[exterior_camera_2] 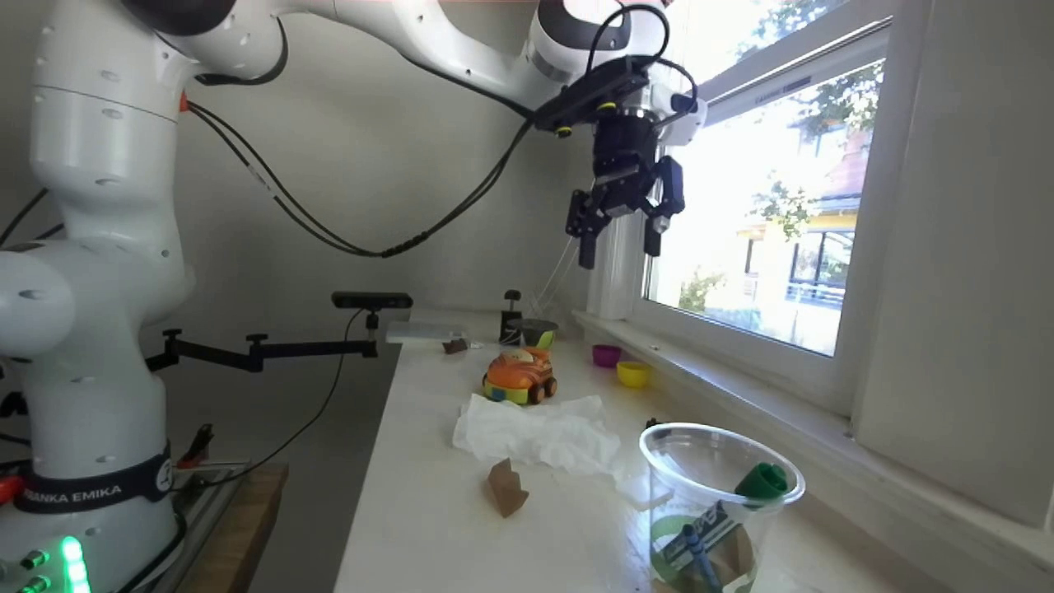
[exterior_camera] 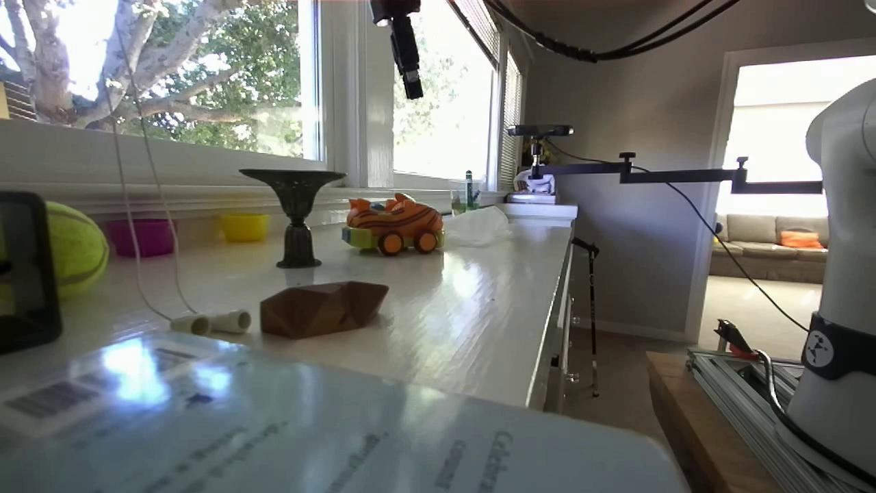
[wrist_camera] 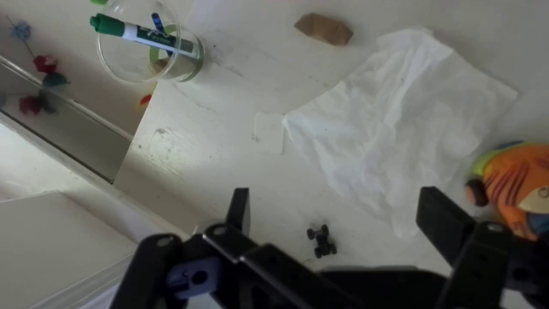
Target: Put the green marker in the clear cup.
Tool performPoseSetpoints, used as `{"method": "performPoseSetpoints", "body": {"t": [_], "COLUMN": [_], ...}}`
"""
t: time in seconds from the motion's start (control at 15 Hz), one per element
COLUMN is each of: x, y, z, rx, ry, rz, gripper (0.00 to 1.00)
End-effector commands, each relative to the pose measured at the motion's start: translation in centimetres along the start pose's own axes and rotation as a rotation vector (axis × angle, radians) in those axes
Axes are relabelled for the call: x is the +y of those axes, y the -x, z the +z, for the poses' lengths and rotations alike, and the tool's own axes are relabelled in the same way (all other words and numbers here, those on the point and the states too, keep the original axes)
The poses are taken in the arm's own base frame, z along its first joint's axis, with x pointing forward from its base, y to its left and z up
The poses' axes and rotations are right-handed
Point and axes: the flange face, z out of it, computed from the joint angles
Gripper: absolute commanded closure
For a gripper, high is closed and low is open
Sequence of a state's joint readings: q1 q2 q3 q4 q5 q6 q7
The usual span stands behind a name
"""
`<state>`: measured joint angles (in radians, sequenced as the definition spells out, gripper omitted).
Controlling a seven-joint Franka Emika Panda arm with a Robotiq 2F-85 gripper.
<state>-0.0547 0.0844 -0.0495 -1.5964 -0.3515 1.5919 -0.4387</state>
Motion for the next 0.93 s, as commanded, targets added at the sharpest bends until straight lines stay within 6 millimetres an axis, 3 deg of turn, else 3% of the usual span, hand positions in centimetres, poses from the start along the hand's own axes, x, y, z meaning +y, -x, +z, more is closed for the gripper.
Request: {"method": "performPoseSetpoints", "body": {"t": [0.0,0.2,0.47,0.67,0.73,0.87], "x": [1.9,2.8,2.1,2.3,2.5,2.6], "y": [-2.0,-3.1,-3.1,-3.1,-4.4,-4.2], "z": [2.4,3.4,2.7,2.4,2.5,2.5], "rx": [0.111,0.192,0.317,0.442,0.373,0.410], "ry": [-0.003,0.002,-0.083,-0.145,-0.099,-0.114], "rz": [0.166,0.296,0.423,0.465,0.423,0.439], "gripper": [0.00,0.00,0.00,0.00,0.00,0.00]}}
